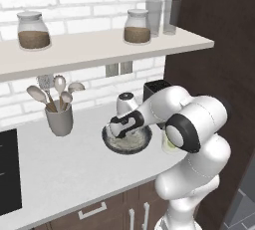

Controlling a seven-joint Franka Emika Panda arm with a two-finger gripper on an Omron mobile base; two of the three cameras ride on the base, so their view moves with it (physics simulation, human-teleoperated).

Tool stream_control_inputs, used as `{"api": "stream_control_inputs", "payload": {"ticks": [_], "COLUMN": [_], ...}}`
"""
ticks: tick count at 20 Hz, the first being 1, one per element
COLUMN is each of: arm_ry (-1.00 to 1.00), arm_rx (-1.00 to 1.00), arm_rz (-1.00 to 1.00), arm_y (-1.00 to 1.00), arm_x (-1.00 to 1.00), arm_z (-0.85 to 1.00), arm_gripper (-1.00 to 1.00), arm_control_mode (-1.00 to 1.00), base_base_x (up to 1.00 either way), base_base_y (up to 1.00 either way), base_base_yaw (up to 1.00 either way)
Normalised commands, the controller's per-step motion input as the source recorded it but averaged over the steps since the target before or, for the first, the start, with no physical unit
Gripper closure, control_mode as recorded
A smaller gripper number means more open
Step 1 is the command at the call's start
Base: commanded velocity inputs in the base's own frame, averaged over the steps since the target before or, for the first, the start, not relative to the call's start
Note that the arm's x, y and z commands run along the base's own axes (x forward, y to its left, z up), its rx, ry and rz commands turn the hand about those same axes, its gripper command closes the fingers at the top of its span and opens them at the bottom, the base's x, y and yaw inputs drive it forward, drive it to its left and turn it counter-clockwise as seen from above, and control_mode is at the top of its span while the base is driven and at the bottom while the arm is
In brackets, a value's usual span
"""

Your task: Grab a lemon wedge from the fridge and one ice cube from the ice bowl, and put them in the glass of lemonade.

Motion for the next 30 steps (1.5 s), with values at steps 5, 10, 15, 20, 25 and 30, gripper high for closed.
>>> {"api": "stream_control_inputs", "payload": {"ticks": [5, 10, 15, 20, 25, 30], "arm_ry": [0.0, 0.0, -0.05, -0.09, -0.2, -0.03], "arm_rx": [0.0, 0.02, 0.0, 0.0, 0.0, 0.0], "arm_rz": [0.0, 0.0, 0.07, 0.08, 0.01, 0.08], "arm_y": [-0.02, 0.0, 0.27, 0.39, 0.05, 0.33], "arm_x": [0.1, -0.01, -0.32, -0.05, -0.08, 0.04], "arm_z": [-0.09, -0.21, 0.01, 0.17, 0.22, 0.03], "arm_gripper": [-1.0, -1.0, -1.0, -1.0, -1.0, -1.0], "arm_control_mode": [-1.0, -1.0, -1.0, -1.0, -1.0, -1.0], "base_base_x": [0.0, 0.0, 0.0, 0.0, 0.0, 0.0], "base_base_y": [0.0, 0.0, 0.0, 0.0, 0.0, 0.0], "base_base_yaw": [0.0, 0.0, 0.0, 0.0, 0.0, 0.0]}}
